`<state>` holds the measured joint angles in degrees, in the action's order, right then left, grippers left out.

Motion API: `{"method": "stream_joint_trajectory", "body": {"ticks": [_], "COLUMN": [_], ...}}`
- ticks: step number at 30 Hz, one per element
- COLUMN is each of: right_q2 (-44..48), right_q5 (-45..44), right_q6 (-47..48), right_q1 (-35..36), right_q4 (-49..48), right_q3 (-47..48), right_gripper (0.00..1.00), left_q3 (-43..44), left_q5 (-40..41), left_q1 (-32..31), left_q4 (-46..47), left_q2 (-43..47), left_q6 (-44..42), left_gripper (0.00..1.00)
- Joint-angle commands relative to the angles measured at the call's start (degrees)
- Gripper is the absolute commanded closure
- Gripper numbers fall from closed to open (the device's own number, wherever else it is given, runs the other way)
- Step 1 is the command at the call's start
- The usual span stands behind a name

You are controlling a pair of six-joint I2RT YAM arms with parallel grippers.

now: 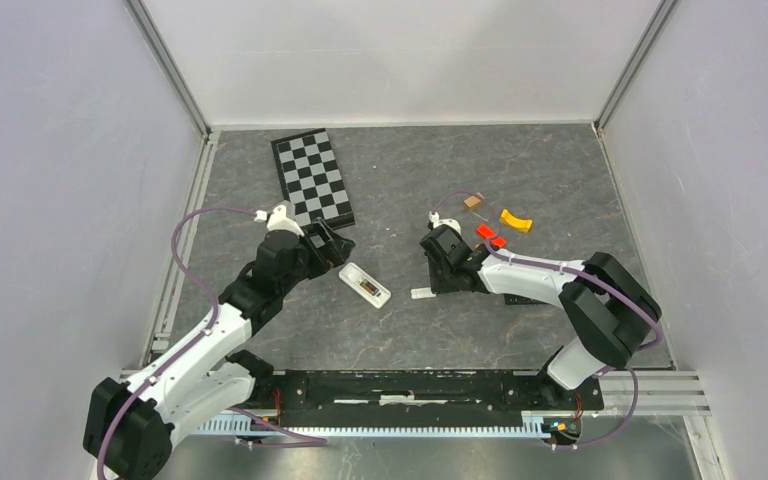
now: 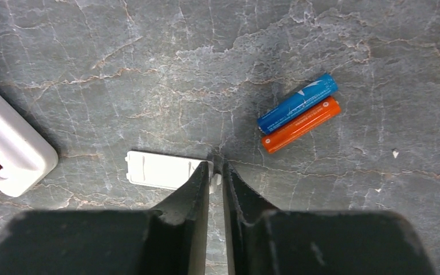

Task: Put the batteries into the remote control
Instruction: Pick up the battery cover at the center of the board.

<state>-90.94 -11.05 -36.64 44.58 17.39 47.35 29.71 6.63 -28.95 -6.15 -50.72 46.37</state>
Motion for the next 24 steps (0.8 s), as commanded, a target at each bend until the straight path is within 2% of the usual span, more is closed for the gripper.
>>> {"method": "stream_joint_trajectory", "body": {"ticks": [1,6,18,24], "right_q2": [-0.2,-0.2,0.7,1.5], "right_q5": [-1.6,-1.2,1.5,2.0], "right_q6": [-0.3,-0.4,0.3,0.3], "right_q1": [0.2,0.6,1.2,1.4], "right_q4": [2.6,3.4,4.0,3.3], "right_q3": [0.7,0.9,1.4,0.8], "right_gripper": [0.78,0.78,0.79,0.72], "left_q3": [0.4,0.3,0.2,-0.2], "left_q5": [-3.4,-5.9,-5.7,-6.4], "left_q1": [0.2,0.3,0.3,0.3], "left_q4": [4.4,5.6,5.8,6.0], "left_q2": [-0.2,-1.8,-3.7,-4.0], "left_q6": [-0.5,-0.1,-0.3,-0.1], "left_gripper": [0.00,0.00,0.00,0.00]}}
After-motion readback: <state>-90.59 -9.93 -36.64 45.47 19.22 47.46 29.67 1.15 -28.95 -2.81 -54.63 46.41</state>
